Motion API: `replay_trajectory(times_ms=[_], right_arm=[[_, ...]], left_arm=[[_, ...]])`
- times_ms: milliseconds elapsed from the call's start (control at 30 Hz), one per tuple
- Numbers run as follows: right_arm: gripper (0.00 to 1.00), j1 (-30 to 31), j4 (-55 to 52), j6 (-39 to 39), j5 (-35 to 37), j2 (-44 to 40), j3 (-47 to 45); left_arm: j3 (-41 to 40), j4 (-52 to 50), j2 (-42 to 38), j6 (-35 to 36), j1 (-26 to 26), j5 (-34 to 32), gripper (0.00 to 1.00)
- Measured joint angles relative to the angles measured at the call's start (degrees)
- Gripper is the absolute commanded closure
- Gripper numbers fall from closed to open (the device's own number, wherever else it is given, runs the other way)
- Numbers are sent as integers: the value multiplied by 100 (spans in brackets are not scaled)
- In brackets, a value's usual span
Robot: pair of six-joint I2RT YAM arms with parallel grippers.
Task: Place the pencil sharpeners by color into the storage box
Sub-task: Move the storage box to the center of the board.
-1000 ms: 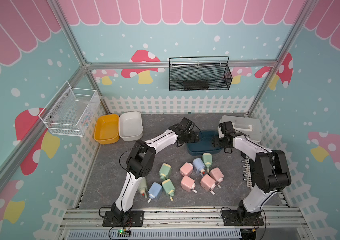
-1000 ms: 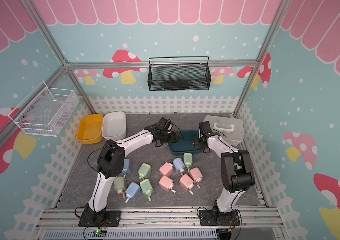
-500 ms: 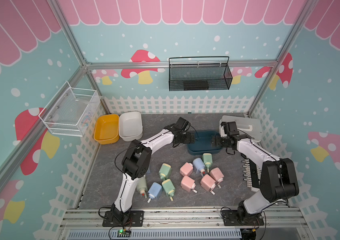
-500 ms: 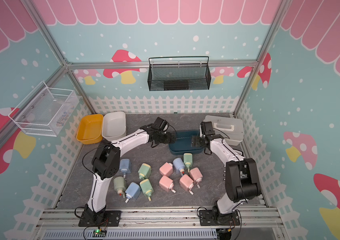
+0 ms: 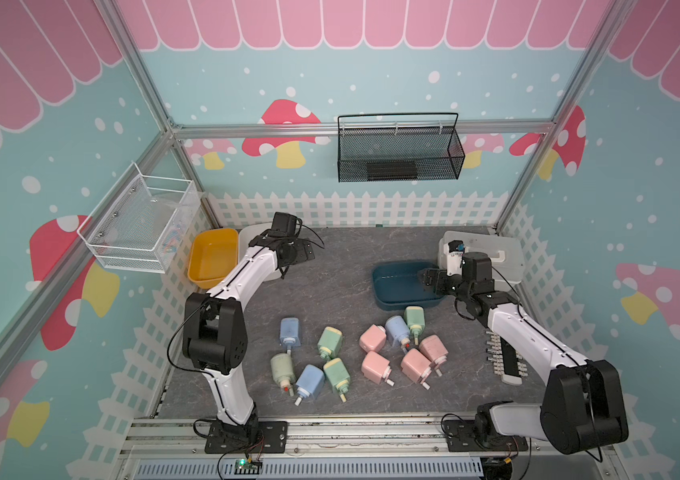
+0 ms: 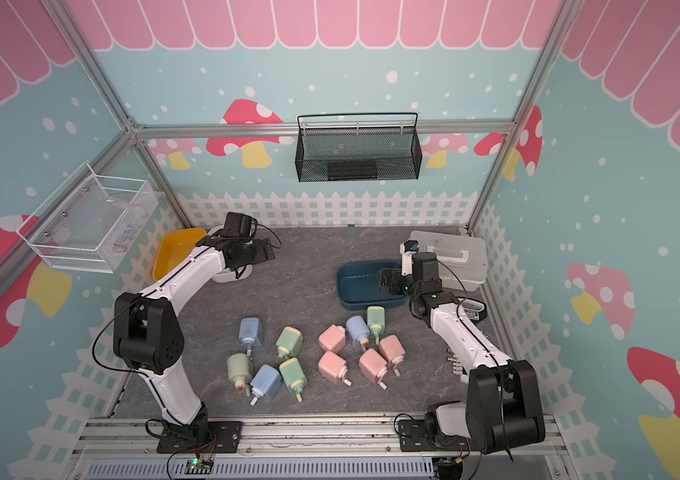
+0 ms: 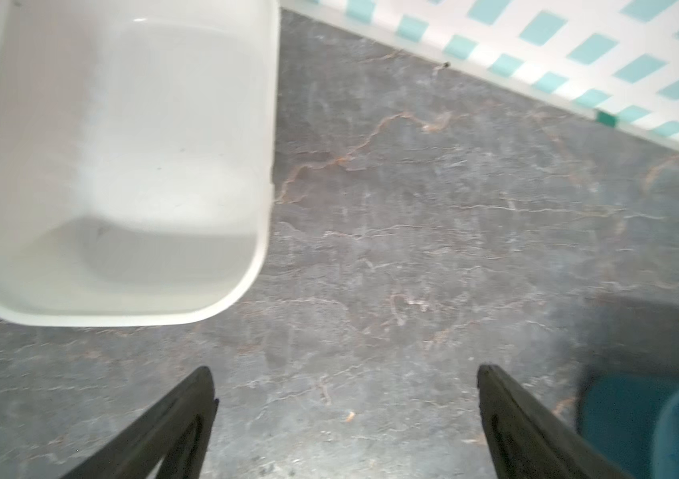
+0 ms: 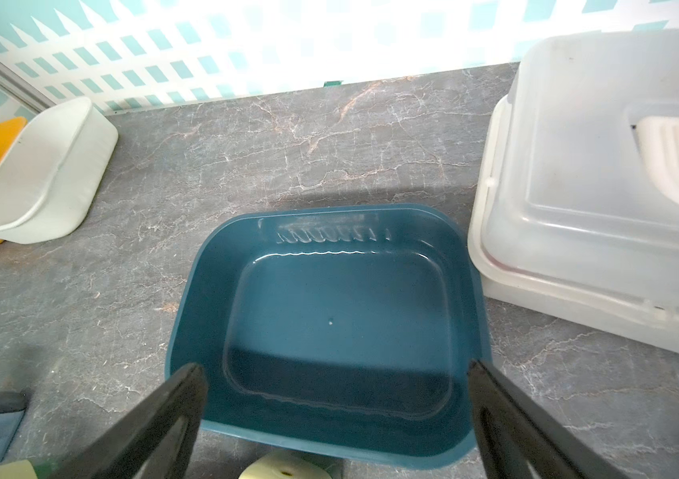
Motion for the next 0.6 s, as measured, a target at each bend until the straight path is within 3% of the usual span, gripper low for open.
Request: replay_trajectory(times_ms=[300, 600], right_arm=[[1, -59, 249, -22, 205, -304, -146], [1, -120, 210, -317, 437, -907, -382]], left_arm=[[1729, -715, 1349, 258, 269, -461, 2], [3672, -1270, 2732, 361, 555, -420, 15]])
